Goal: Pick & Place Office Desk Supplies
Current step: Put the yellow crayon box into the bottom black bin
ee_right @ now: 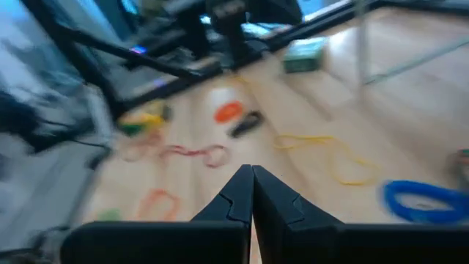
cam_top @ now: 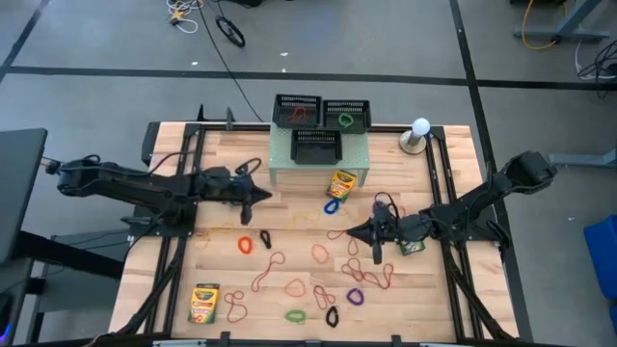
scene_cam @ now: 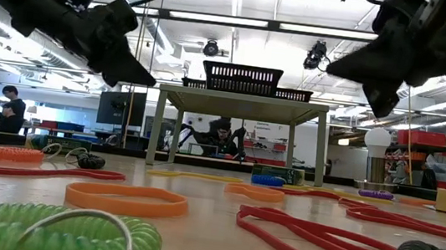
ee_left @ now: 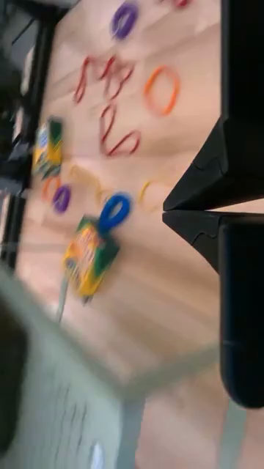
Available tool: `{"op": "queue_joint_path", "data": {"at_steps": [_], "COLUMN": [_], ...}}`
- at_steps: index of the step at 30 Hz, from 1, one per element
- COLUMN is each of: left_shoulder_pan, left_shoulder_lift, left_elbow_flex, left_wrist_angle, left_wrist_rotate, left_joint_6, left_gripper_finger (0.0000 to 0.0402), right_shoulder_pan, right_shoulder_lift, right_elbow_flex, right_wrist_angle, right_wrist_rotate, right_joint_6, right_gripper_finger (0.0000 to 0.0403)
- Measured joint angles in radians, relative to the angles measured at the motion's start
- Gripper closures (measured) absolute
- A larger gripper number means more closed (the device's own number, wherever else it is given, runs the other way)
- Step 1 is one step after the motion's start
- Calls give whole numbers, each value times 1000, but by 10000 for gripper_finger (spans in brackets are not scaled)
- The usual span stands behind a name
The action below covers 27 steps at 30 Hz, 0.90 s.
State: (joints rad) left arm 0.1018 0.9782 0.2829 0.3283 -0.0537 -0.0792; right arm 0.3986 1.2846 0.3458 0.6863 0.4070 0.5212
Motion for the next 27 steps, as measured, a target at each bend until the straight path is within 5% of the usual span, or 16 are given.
{"op": "queue_joint_path", "data": {"at_steps": [6,13,17,24,27], "left_shoulder_pan": [-114,-218,-242,-247,-247], "left_shoulder_lift": [75,226,309,414,446], "left_elbow_flex": [-31,-115,-114,-111,-101], "left_wrist_angle": [146,550,638,728,723], "left_wrist_rotate": [-76,-78,-80,-80,-77], "left_joint_6": [21,-10,-10,-26,-49], "left_gripper_finger": [396,395,387,381,384], "right_shoulder_pan": [-32,51,79,32,21], "right_shoulder_lift": [-1,35,77,218,317], "right_elbow_flex": [32,384,556,595,594], "right_wrist_angle": [-72,-981,-1299,-1232,-1161], "right_wrist_rotate": [-119,-84,-82,-54,53], "right_joint_6": [121,213,224,230,269], "right_gripper_finger": [394,394,394,388,366]}}
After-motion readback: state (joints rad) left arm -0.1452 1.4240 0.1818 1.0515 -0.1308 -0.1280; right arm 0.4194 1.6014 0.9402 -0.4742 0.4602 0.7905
